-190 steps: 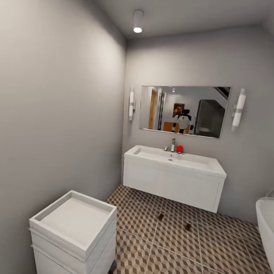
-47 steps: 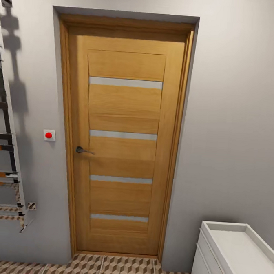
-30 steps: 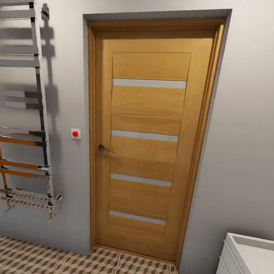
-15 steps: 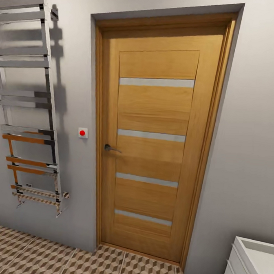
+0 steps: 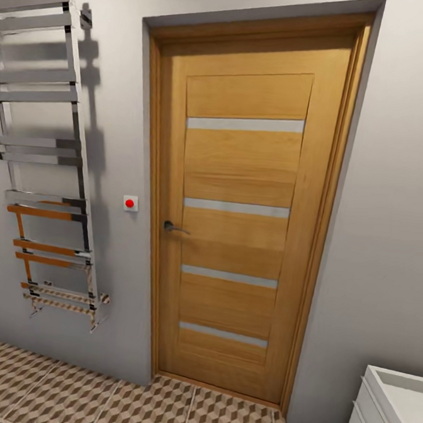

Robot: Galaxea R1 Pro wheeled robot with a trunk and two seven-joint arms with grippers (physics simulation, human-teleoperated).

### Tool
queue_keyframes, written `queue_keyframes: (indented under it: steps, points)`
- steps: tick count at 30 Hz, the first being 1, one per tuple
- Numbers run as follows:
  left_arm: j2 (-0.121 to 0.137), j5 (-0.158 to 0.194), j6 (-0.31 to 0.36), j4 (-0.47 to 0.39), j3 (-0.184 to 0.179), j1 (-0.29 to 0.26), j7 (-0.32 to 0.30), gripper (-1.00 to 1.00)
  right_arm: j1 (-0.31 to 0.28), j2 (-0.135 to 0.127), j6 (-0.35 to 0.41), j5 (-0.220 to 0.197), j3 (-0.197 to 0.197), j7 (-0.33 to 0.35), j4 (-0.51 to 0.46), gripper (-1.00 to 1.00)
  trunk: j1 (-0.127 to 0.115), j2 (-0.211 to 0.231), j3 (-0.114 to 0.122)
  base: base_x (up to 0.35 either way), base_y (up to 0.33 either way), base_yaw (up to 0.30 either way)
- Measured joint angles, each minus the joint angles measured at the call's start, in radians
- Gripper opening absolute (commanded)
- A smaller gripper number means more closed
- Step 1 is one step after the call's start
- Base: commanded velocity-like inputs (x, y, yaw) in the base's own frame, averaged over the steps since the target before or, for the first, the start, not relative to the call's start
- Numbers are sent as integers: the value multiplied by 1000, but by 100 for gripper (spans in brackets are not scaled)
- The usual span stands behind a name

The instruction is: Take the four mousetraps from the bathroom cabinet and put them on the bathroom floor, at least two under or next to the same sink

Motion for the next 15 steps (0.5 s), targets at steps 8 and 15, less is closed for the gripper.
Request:
queue_keyframes:
  steps: [8,15]
  points:
    - [-1,-2,-5,0,1,0,-3,100,0,0,0,21,0,-1,-1,100,0,0,-11,0,0,184]
    - [-1,-2,-6,0,1,0,-4,100,0,1,0,62,-2,-2,-1,100,0,0,-15,0,0,85]
